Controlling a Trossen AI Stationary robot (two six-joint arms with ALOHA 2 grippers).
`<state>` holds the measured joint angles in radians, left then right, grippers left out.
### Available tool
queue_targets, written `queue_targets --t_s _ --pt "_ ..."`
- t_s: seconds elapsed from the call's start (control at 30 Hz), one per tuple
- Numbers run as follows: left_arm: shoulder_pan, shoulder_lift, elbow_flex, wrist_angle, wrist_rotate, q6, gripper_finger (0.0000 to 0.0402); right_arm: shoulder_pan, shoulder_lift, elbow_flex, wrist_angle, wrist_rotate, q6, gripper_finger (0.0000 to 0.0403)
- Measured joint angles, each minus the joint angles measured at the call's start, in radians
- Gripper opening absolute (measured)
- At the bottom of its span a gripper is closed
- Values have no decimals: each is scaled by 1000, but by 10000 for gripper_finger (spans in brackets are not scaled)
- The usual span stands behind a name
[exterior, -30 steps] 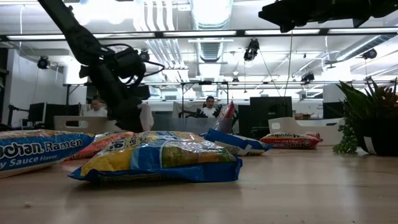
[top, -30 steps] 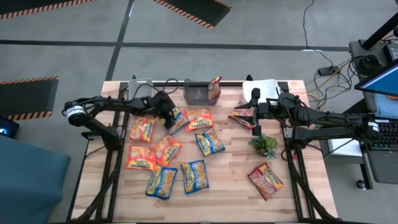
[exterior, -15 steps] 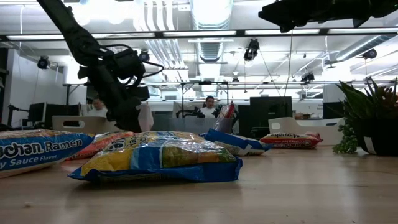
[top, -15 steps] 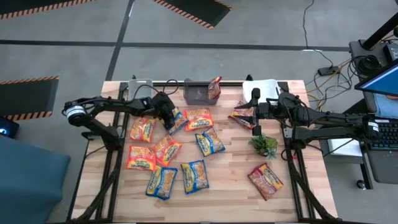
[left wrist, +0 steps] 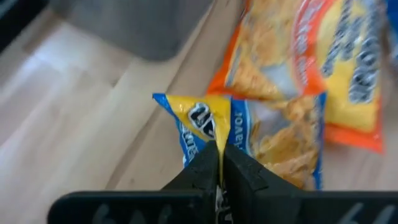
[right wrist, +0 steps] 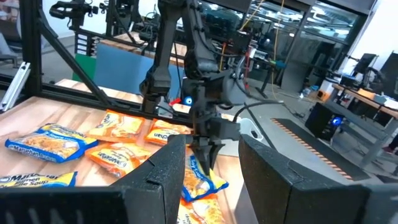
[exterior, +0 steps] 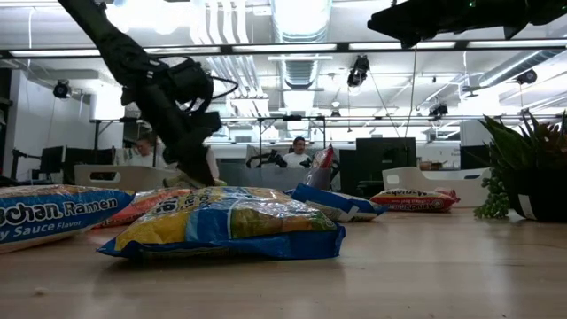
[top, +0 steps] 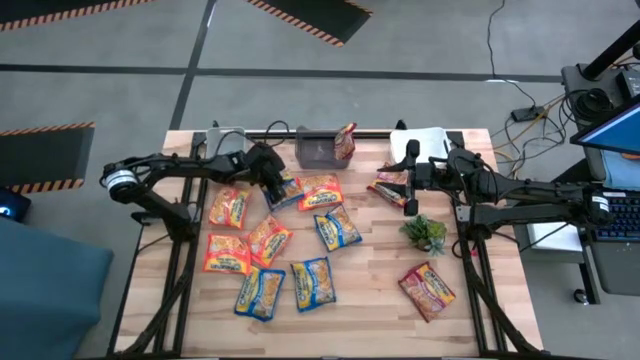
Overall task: Sort Maruchan noodles
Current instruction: Put the blue noodle pack into the gray bin
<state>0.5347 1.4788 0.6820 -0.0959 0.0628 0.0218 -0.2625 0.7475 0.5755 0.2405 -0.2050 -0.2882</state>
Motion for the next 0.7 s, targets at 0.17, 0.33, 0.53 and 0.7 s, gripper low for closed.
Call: queue_targets --t_s 0.17,0.33,0.53,0.7 --pt "-13 -58 54 -44 10 49 0 0 0 0 0 0 0 139" --pt "-23 -155 82 -72 29 100 0 0 0 0 0 0 0 139" --pt "-22 -190 77 -176 29 56 19 0 0 0 0 0 0 139" --pt "-25 -132 75 -237 26 -37 110 0 0 0 0 0 0 139"
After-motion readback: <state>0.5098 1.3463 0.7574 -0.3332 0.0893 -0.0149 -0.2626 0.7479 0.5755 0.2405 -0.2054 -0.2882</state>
